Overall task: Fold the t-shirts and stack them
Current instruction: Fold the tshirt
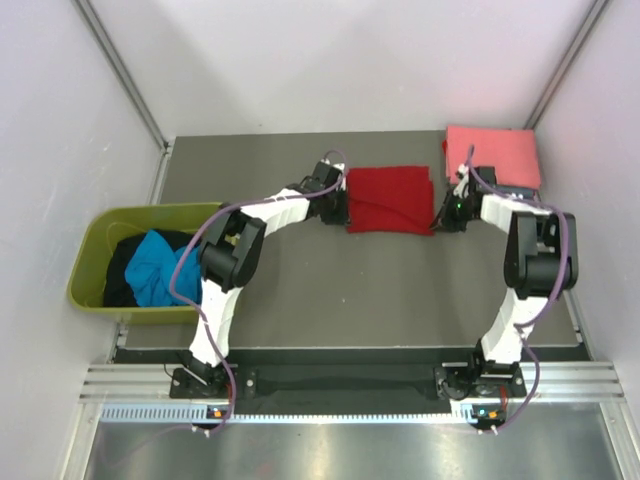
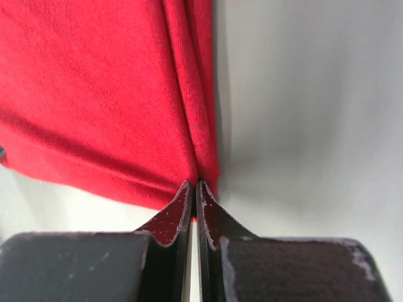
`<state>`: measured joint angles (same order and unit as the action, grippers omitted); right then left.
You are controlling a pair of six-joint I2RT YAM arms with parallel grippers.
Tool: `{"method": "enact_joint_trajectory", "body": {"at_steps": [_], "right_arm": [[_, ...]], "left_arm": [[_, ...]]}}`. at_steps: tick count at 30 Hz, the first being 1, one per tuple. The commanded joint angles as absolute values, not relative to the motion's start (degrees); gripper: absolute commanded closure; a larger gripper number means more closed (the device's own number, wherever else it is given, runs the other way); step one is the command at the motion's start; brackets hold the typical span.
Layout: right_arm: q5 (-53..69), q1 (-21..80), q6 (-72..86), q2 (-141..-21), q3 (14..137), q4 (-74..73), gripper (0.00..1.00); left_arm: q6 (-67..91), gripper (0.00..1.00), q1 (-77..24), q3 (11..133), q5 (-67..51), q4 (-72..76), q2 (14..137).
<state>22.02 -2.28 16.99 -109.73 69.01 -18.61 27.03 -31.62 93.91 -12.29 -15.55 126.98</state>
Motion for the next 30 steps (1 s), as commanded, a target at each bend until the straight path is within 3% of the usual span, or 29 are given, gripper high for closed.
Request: {"method": "enact_joint_trajectory", "body": {"at_steps": [1, 8, 13, 14, 17, 23, 30], "right_arm": [[19.16, -1.58, 19.24, -100.49, 59.89, -17.76, 1.00], [16.28, -1.32, 21.36, -87.73, 43.17, -16.61, 1.00], [15.47, -1.41, 20.13, -81.58, 38.76, -19.24, 0.79], [14.16, -1.49, 19.60, -80.95, 39.37, -20.29, 0.69], [12.83, -1.41, 19.34, -79.02, 43.85, -24.86, 0.62], [25.53, -0.79, 14.60, -81.29, 55.53, -20.49, 0.56], [30.67, 7.97, 6.69, -99.10, 75.45, -18.02, 0.53]], "left_arm": [[30.22, 1.00, -32.60, 87.55, -11.25, -19.33, 119.99], [30.85, 1.00, -35.51, 75.24, -9.84, -18.54, 110.14], [30.59, 0.92, -36.39, 71.46, -9.23, -19.34, 107.23], [30.59, 0.88, -36.47, 71.46, -9.49, -19.51, 107.31], [30.59, 0.79, -36.74, 73.82, -8.79, -23.98, 107.49], [29.71, 0.73, -36.83, 80.32, -4.48, -29.44, 106.61], [31.81, 0.68, -36.83, 76.47, -11.77, -23.47, 107.58]]}}
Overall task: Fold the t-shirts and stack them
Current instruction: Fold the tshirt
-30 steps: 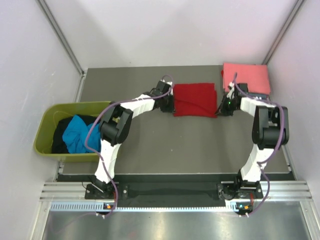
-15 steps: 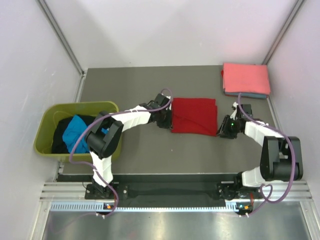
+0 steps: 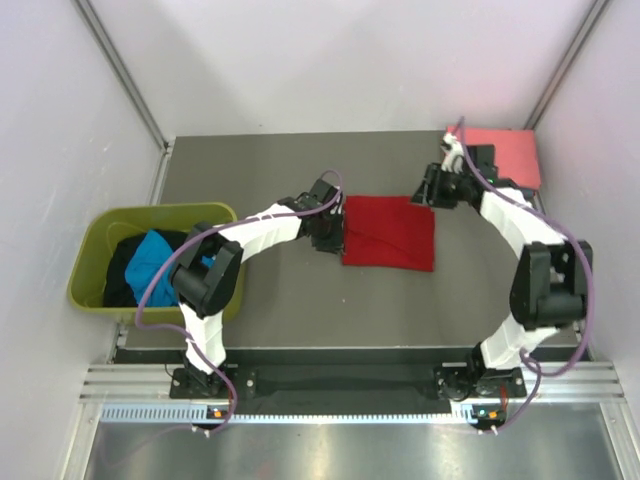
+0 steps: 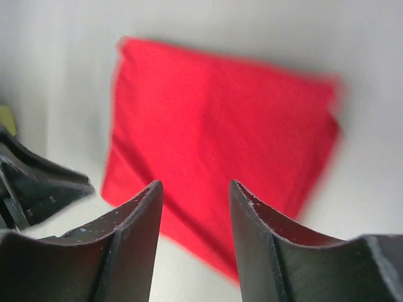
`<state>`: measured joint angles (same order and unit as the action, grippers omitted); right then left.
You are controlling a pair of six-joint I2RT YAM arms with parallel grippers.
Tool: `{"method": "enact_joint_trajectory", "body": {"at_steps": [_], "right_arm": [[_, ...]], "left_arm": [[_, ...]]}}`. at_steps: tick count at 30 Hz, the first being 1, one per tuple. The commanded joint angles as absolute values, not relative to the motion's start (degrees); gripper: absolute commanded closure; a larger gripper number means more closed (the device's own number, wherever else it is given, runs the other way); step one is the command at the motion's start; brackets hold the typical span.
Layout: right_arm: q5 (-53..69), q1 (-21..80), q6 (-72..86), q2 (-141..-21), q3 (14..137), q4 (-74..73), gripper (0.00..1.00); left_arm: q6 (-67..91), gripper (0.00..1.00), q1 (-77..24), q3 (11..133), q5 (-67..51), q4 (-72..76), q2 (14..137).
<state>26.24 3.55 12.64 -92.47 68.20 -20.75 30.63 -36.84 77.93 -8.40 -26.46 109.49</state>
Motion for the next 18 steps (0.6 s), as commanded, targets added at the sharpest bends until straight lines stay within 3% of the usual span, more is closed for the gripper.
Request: {"method": "enact_joint_trajectory", "body": {"at_steps": [1, 6, 12, 16, 18], "right_arm": [[30.93, 9.13, 3.72, -101.40, 78.02, -18.63, 0.52], [35.42, 14.14, -2.37, -117.91, 97.24, -25.13, 0.46], [36.74, 17.40, -8.33, -129.80, 110.29, -26.71, 0.39], [36.48, 18.19, -11.42, -133.94, 114.16, -26.37, 0.38], [36.04, 18.46, -12.04, -136.31, 116.71, -26.89, 0.38]], "left_arm": [[31.99, 0.67, -36.83, 76.29, -12.47, -22.86, 107.67], [32.78, 0.63, -36.83, 74.80, -13.27, -20.13, 108.02], [32.26, 0.61, -36.83, 73.65, -14.41, -18.46, 110.65], [31.73, 0.67, -36.83, 73.48, -12.92, -18.54, 111.62], [31.38, 0.79, -36.83, 73.21, -12.22, -18.72, 111.80]]}}
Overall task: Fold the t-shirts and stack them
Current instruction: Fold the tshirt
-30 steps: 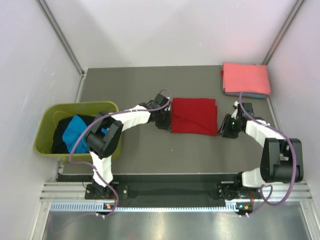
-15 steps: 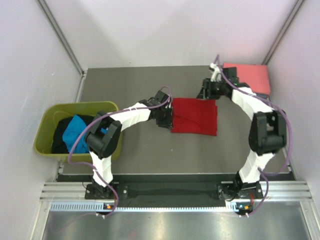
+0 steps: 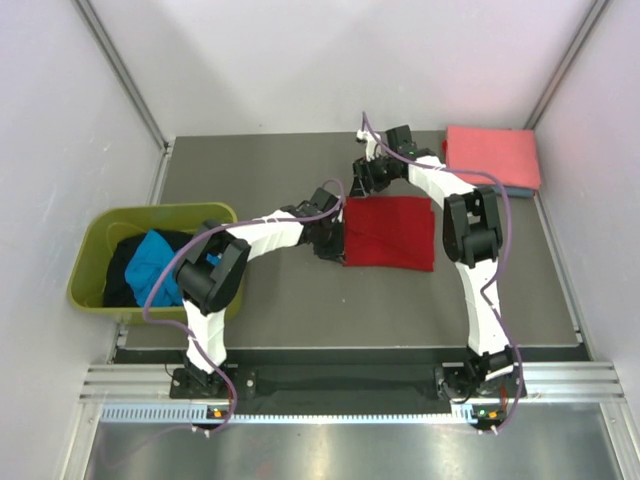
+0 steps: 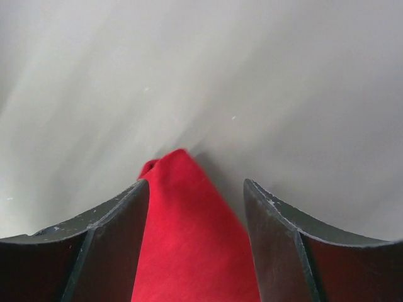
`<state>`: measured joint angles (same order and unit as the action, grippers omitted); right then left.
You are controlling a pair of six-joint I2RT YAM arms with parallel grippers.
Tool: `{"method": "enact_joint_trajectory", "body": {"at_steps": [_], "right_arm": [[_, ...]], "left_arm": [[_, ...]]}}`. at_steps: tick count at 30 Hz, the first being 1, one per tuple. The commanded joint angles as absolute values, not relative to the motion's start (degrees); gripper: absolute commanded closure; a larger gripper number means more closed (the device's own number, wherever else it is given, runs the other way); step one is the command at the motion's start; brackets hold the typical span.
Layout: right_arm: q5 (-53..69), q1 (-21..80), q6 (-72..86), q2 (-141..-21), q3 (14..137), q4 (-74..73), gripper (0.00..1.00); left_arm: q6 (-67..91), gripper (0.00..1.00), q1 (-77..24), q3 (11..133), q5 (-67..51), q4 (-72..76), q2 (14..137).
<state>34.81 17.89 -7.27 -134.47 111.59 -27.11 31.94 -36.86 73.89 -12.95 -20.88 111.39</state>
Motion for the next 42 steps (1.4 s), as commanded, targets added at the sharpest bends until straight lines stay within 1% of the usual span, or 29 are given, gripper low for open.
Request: {"method": "enact_joint_trajectory", "body": {"at_steps": [1, 2, 6, 7, 9, 10, 11, 12, 18, 26, 33, 36, 37, 38, 40, 42], "right_arm": [[35.95, 18.37, -12.74, -137.19, 117.68, -28.29, 0.38], [35.95, 18.37, -13.18, -138.59, 119.60, -28.82, 0.39], [37.61, 18.19, -13.80, -140.27, 120.50, -29.44, 0.45], [38.23, 18.28, -13.62, -140.45, 120.50, -29.18, 0.55], [38.58, 18.28, -13.19, -141.06, 120.41, -28.57, 0.70], [38.58, 18.19, -12.84, -141.24, 120.41, -28.30, 0.86], [38.67, 18.11, -12.48, -141.50, 120.41, -27.69, 0.96], [38.76, 17.76, -11.35, -141.68, 120.41, -26.73, 1.00], [37.44, 15.39, -3.71, -142.21, 120.24, -21.54, 1.00], [35.42, 13.80, 1.66, -141.42, 118.57, -16.01, 1.00], [38.94, 13.80, 4.30, -139.66, 117.16, -13.62, 1.00], [36.74, 13.19, 6.58, -135.28, 114.71, -13.62, 0.81], [36.74, 12.75, 7.11, -133.61, 113.65, -13.27, 0.75], [36.74, 12.22, 7.64, -130.29, 111.29, -13.36, 0.70], [35.78, 10.12, 8.35, -126.84, 109.17, -16.06, 0.63], [35.60, 7.66, 7.83, -122.71, 105.92, -19.32, 0.60]], "left_arm": [[31.29, 0.84, -36.83, 73.21, -12.13, -18.89, 111.80], [31.20, 0.91, -36.83, 73.30, -12.13, -18.98, 112.14], [31.38, 0.99, -36.83, 73.65, -12.65, -19.07, 113.11], [31.38, 1.00, -36.83, 73.57, -12.74, -19.07, 113.20], [31.46, 1.00, -36.83, 73.48, -13.01, -19.34, 113.20], [31.46, 1.00, -36.83, 72.87, -13.01, -19.16, 113.12], [31.64, 1.00, -36.83, 72.51, -13.18, -19.07, 112.77], [31.81, 1.00, -36.83, 72.25, -13.01, -18.99, 112.50], [33.22, 1.00, -36.83, 68.82, -11.96, -17.67, 110.48], [34.71, 1.00, -37.00, 66.27, -11.60, -16.26, 109.43], [35.16, 1.00, -37.00, 68.20, -8.97, -19.68, 109.86], [35.16, 0.94, -37.09, 70.48, -7.65, -22.92, 109.43], [34.98, 0.90, -37.09, 71.79, -7.21, -23.81, 109.25], [34.63, 0.88, -37.09, 72.68, -6.42, -24.95, 108.90], [34.11, 0.87, -37.00, 75.39, -1.42, -28.89, 108.37], [33.14, 0.85, -36.91, 77.16, 4.10, -31.28, 108.19]]}}
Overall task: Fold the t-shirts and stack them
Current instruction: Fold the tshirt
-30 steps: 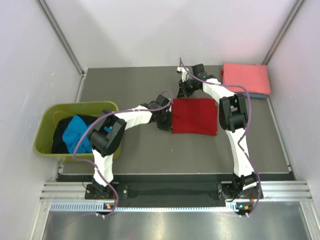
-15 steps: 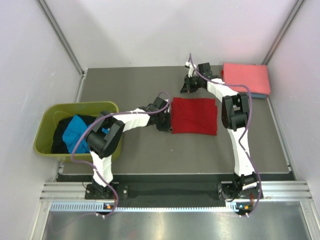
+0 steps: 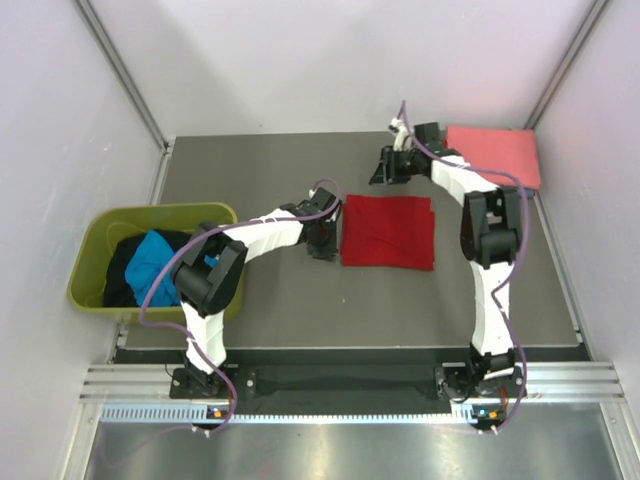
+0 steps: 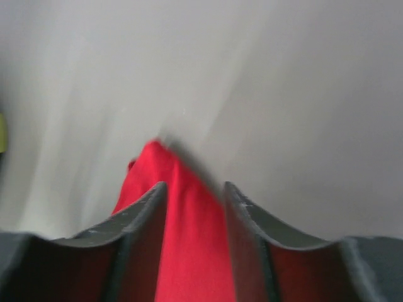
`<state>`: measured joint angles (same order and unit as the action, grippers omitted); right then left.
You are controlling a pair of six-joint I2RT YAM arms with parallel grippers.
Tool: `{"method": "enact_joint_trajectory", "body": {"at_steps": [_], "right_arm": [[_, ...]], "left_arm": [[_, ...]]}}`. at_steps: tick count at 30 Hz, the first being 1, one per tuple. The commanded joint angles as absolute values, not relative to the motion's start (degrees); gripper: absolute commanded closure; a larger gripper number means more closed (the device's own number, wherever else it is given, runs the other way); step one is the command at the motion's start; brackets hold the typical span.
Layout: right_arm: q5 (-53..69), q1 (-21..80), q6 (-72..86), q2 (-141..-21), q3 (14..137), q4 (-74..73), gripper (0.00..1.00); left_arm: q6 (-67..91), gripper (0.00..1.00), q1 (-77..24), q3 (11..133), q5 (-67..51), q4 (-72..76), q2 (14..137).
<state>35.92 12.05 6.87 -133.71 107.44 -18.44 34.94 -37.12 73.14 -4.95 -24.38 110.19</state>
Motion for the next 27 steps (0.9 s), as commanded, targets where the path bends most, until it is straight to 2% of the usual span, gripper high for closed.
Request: {"method": "enact_joint_trajectory", "body": {"at_steps": [1, 2, 4, 7, 10, 13, 18, 24, 27], "right_arm": [[35.16, 7.12, 7.39, -121.48, 104.60, -22.38, 0.57], [34.72, 6.60, 6.77, -118.94, 101.20, -23.63, 0.53], [33.23, 5.80, 4.67, -116.82, 98.19, -26.70, 0.42], [27.81, 5.71, 2.55, -112.95, 92.91, -30.49, 0.39], [23.05, 4.93, 2.37, -110.22, 89.13, -32.08, 0.39], [22.33, 2.99, 3.25, -109.34, 86.84, -32.34, 0.44], [19.96, 1.50, 1.50, -111.88, 87.97, -34.45, 0.47], [18.89, 1.23, 0.70, -113.99, 88.33, -33.84, 0.46], [20.21, 1.14, 0.44, -115.57, 88.86, -32.88, 0.50]], "left_arm": [[32.70, 0.83, -36.83, 79.08, 5.17, -33.38, 108.11], [32.35, 0.78, -36.83, 79.88, 5.62, -34.09, 107.76], [32.08, 0.76, -36.83, 81.38, 3.70, -34.71, 106.88], [32.52, 0.75, -37.70, 81.04, -3.12, -32.53, 103.99], [32.87, 0.76, -39.20, 79.98, -9.13, -26.73, 104.06], [33.13, 0.77, -40.43, 80.16, -12.91, -24.70, 106.60], [33.40, 0.78, -40.96, 77.88, -13.01, -21.81, 109.33], [33.57, 0.78, -40.96, 76.55, -10.99, -20.39, 111.79], [33.31, 0.78, -40.87, 76.64, -9.67, -20.83, 113.46]]}}
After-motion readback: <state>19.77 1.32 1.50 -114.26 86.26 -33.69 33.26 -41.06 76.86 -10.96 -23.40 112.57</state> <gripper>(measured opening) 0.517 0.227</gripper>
